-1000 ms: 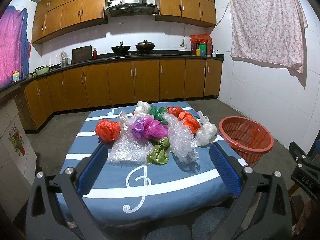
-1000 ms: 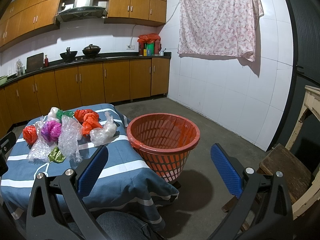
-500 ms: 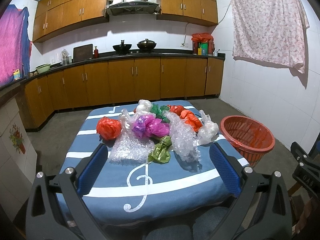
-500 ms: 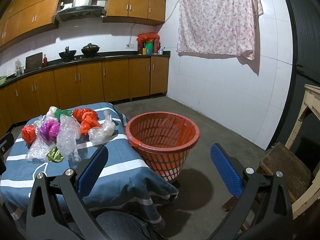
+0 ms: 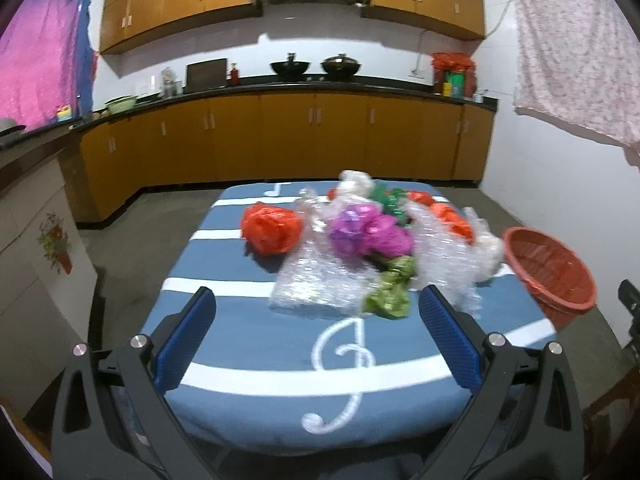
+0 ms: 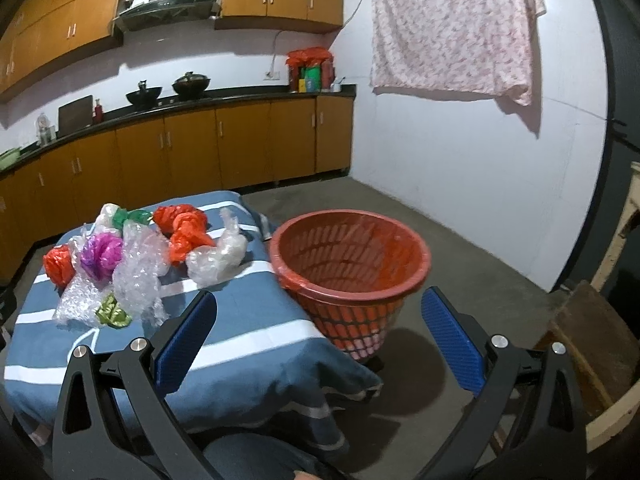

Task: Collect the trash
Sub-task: 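Grasp the red bag with the left tool while the right tool grasps the clear bag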

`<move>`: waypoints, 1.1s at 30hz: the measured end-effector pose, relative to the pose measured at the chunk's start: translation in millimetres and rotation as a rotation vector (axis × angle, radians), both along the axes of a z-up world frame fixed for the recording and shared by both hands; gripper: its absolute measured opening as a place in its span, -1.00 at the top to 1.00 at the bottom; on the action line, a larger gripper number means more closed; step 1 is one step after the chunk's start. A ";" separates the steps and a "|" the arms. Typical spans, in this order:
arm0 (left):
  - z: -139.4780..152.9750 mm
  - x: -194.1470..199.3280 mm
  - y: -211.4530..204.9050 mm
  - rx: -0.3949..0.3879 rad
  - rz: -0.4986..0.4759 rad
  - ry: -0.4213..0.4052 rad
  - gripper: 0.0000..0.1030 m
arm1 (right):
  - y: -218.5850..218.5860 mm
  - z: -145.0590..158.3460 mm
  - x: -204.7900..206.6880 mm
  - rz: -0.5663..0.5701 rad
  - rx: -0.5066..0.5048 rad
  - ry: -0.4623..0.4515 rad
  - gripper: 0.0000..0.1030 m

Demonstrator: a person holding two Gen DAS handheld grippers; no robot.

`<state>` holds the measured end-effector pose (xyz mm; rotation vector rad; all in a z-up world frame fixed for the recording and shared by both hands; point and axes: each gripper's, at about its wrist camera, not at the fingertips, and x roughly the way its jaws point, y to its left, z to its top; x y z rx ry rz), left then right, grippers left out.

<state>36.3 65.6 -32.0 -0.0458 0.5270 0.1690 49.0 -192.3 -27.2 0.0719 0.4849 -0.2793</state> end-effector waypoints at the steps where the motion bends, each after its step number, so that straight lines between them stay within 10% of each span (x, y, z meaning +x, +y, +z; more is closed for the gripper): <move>1: -1.2 4.6 6.5 0.001 0.017 0.000 -0.93 | 2.1 0.1 7.3 0.008 0.003 0.000 -0.96; 9: -7.2 64.9 58.5 -0.022 0.119 0.004 -0.93 | 23.3 -11.3 84.4 0.097 0.029 0.044 -0.56; 26: -49.1 209.2 111.8 -0.088 0.169 0.153 -0.91 | 30.3 -71.0 218.1 0.112 0.133 0.221 -0.40; 33: -82.0 227.3 118.5 -0.121 0.151 0.245 -0.58 | 37.6 -87.1 235.5 0.161 0.123 0.281 -0.20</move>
